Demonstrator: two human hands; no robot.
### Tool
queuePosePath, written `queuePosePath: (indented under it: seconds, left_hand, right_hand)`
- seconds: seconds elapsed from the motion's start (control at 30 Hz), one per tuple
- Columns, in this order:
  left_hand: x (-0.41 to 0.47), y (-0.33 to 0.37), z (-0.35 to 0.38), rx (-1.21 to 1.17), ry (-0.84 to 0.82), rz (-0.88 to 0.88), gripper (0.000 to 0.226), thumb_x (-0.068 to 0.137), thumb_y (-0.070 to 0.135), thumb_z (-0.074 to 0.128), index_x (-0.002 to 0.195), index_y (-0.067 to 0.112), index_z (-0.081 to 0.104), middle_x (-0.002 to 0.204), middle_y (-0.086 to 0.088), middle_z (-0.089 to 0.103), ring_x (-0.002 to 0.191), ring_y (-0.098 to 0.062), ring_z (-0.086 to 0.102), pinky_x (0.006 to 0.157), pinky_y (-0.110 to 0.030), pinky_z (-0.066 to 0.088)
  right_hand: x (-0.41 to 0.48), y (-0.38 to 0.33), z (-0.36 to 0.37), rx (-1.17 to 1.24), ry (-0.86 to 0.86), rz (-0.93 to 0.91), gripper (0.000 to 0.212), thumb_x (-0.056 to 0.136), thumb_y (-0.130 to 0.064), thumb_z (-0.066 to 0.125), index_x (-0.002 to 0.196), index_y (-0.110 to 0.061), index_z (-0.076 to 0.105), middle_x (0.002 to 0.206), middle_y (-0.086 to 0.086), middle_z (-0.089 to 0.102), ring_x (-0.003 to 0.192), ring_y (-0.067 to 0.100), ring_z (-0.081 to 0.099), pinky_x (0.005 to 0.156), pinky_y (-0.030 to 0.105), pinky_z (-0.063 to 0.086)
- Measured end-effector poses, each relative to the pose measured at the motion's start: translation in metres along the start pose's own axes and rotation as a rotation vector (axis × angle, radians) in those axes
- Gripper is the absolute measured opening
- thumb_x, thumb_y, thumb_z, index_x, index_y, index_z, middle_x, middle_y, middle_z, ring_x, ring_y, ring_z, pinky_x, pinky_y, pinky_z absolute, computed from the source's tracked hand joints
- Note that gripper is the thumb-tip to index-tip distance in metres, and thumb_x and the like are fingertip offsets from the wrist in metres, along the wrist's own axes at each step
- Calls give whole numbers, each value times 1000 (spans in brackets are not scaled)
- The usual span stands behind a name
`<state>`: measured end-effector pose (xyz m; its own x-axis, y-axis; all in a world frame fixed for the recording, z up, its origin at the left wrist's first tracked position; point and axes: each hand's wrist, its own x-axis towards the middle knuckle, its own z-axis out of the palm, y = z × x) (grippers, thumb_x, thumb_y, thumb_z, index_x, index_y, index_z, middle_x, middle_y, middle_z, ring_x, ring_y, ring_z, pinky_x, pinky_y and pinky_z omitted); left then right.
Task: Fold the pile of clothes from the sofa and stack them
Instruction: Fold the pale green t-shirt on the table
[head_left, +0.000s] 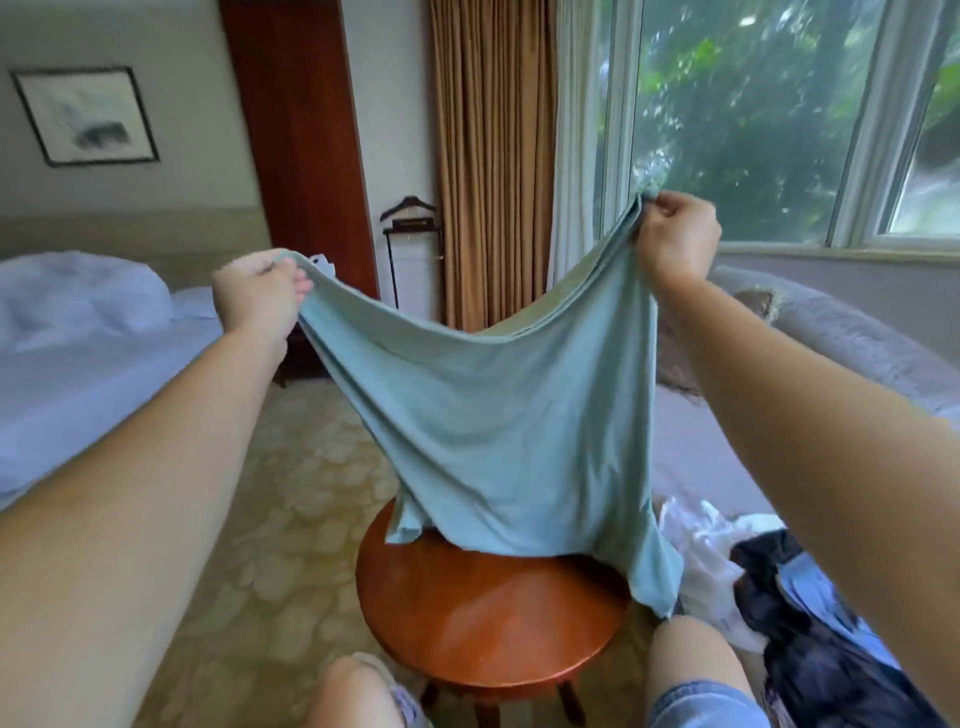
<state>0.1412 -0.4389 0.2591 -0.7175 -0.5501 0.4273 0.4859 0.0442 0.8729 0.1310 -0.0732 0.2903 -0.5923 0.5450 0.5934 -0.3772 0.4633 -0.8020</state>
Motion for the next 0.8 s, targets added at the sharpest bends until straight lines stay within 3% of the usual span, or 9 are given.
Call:
queuePosePath:
  seconds: [0.17, 0.23, 0.3, 0.33, 0.37, 0.4, 0.6, 0.7, 0.8]
  left_hand:
    - [0, 60, -13, -8, 102, 111, 30, 101, 11, 46, 74, 23, 50, 69, 3, 55, 40, 6, 55, 49, -10, 42]
    - [0, 73, -18, -27, 115, 127, 30, 101, 12, 45, 75, 25, 50, 71, 3, 54, 42, 5, 55, 49, -10, 41]
    - [2, 81, -21, -36, 122, 128, 29, 99, 12, 47, 75, 27, 53, 72, 5, 56, 49, 3, 57, 51, -11, 42]
    - [4, 83, -21, -30, 127, 128, 30, 97, 11, 49, 72, 27, 56, 71, 5, 58, 55, 0, 58, 55, -14, 45]
    - [5, 83, -20, -20, 132, 136, 30, 93, 10, 50, 69, 27, 59, 71, 4, 60, 61, -6, 59, 61, -18, 47]
    - [7, 82, -19, -7, 140, 130, 30, 89, 11, 51, 65, 26, 62, 71, 2, 63, 67, -12, 61, 67, -22, 48]
    - [40, 40, 9, 39, 129, 68, 29, 83, 8, 55, 62, 24, 66, 81, -5, 68, 75, -17, 61, 72, -27, 50]
    - [67, -4, 29, 91, 86, 20, 20, 80, 10, 58, 70, 22, 70, 87, -4, 70, 81, -15, 64, 79, -30, 54]
    - [106, -80, 47, 200, 25, -168, 21, 72, 18, 64, 91, 15, 74, 99, -5, 72, 90, -19, 67, 84, -33, 54]
  right_hand:
    - [19, -39, -39, 44, 52, 6, 29, 97, -23, 49, 114, -19, 72, 108, 8, 71, 100, 24, 63, 82, 25, 44]
    - [21, -46, -47, 55, 51, 8, 28, 97, -24, 50, 113, -20, 72, 108, 7, 70, 97, 21, 62, 76, 19, 38]
    - [22, -47, -48, 70, 35, -11, 24, 97, -24, 51, 104, -19, 73, 93, 2, 68, 82, 18, 53, 67, 17, 37]
    - [21, -47, -47, 64, 27, -26, 21, 96, -23, 51, 93, -19, 71, 80, 7, 59, 76, 19, 45, 60, 18, 35]
    - [19, -46, -46, 55, 21, -42, 19, 96, -22, 51, 84, -18, 65, 74, -3, 44, 73, 17, 38, 53, 17, 33]
    - [20, -43, -43, 51, 19, -54, 19, 96, -21, 50, 79, -17, 58, 72, -4, 42, 72, 15, 34, 48, 14, 30]
    - [39, -19, -11, 11, 21, -12, 42, 96, -19, 49, 54, -20, 40, 57, -7, 35, 54, 12, 24, 44, 17, 23]
    - [52, 6, 17, -49, -37, 63, 28, 94, -16, 51, 68, -22, 57, 60, -2, 46, 55, 9, 38, 53, 19, 32]
    - [69, 50, 61, -153, -150, 213, 22, 96, -25, 55, 87, -9, 67, 89, 8, 60, 85, 20, 55, 75, 27, 44]
